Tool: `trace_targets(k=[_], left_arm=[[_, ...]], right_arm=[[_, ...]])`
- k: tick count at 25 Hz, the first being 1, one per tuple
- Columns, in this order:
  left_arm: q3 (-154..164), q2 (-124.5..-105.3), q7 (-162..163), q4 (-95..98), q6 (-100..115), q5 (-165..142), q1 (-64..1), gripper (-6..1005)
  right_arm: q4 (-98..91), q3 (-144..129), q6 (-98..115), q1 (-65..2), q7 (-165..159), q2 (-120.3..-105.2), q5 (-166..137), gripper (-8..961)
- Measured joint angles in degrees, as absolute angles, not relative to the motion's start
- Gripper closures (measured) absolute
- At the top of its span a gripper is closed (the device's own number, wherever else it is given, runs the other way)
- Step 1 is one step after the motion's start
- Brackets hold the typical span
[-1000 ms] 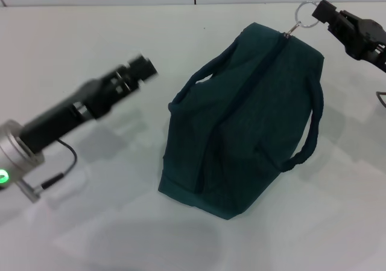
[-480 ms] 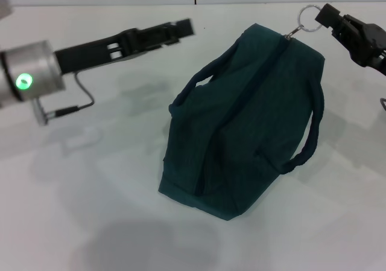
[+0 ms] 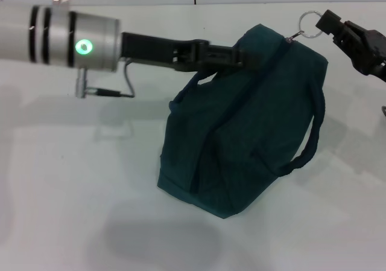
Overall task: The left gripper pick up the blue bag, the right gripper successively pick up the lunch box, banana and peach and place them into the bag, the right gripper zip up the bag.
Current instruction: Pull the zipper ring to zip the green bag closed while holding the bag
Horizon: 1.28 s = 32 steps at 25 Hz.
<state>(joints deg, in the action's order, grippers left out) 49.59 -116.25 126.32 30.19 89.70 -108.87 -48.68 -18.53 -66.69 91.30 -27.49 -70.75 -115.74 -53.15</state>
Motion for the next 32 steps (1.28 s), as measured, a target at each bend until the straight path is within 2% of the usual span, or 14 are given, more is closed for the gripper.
trace_targets(k=[22,28,32], left_arm=[[54.52,-116.89,128.66,31.73,83.28,-109.07,-51.05,125],[54.55,-117.33,129.61,31.73,82.4,-108.72,-51.07,167],[54.38,-117.59,129.24,31.73,82.42,-108.5,-50.97,400]], right_arm=[[-17.83,-66.8,93.96,-27.4,-70.22,-115.66,-53.51,948],[-17.84,-66.79,93.96,-27.14,-70.22,-115.66,-53.31,948],[-17.84,-66.79,93.96,-27.11,-70.22,-115.66,-53.22,948]])
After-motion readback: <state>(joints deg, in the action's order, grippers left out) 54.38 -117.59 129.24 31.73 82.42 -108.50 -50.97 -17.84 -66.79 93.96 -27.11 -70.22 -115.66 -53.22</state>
